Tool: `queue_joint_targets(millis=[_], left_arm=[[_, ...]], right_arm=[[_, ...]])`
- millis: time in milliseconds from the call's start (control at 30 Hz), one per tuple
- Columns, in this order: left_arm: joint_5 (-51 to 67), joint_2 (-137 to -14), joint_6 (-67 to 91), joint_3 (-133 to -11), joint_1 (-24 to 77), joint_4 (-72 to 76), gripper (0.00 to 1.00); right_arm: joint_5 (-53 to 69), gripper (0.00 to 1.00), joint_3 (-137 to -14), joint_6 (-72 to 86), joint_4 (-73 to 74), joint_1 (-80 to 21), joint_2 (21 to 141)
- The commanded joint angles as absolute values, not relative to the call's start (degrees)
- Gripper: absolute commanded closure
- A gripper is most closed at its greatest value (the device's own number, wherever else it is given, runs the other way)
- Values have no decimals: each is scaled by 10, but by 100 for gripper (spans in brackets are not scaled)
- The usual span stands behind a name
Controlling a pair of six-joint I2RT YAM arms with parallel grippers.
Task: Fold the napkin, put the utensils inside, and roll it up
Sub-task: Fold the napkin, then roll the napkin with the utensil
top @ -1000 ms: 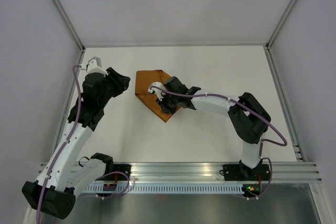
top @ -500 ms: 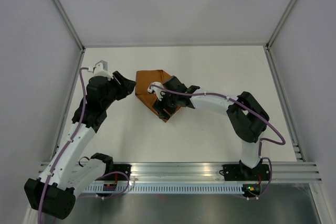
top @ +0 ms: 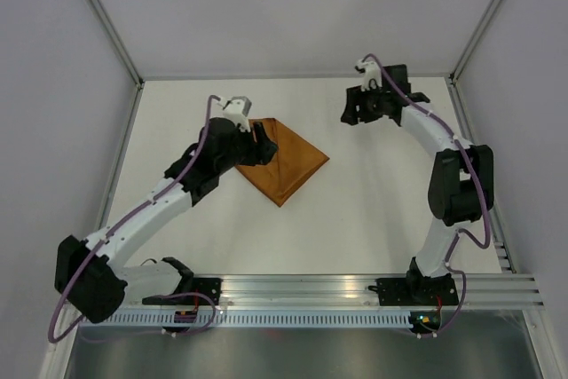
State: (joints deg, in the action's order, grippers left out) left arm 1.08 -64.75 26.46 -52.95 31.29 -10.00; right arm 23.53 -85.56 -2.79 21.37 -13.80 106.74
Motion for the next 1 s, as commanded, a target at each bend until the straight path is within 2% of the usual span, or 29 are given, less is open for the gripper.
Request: queue_joint_targets(millis=[0, 200, 333, 567, 967], left_arm=[[-52, -725, 164, -596, 382, -76, 36], [-224, -949, 74, -734, 499, -149, 34], [-280, -1028, 67, -799, 533, -188, 34], [-363, -1146, 49, -880, 590, -242, 34], [-440, -1214, 68, -882, 597, -272, 36]], right_arm=[[275, 34, -853, -9, 265, -63, 1047], [311, 39, -831, -8, 258, 21, 1055], [318, 42, -825, -10, 258, 31, 1062], [327, 46, -819, -8, 256, 38, 1076], [332, 50, -817, -2, 250, 38, 1093]])
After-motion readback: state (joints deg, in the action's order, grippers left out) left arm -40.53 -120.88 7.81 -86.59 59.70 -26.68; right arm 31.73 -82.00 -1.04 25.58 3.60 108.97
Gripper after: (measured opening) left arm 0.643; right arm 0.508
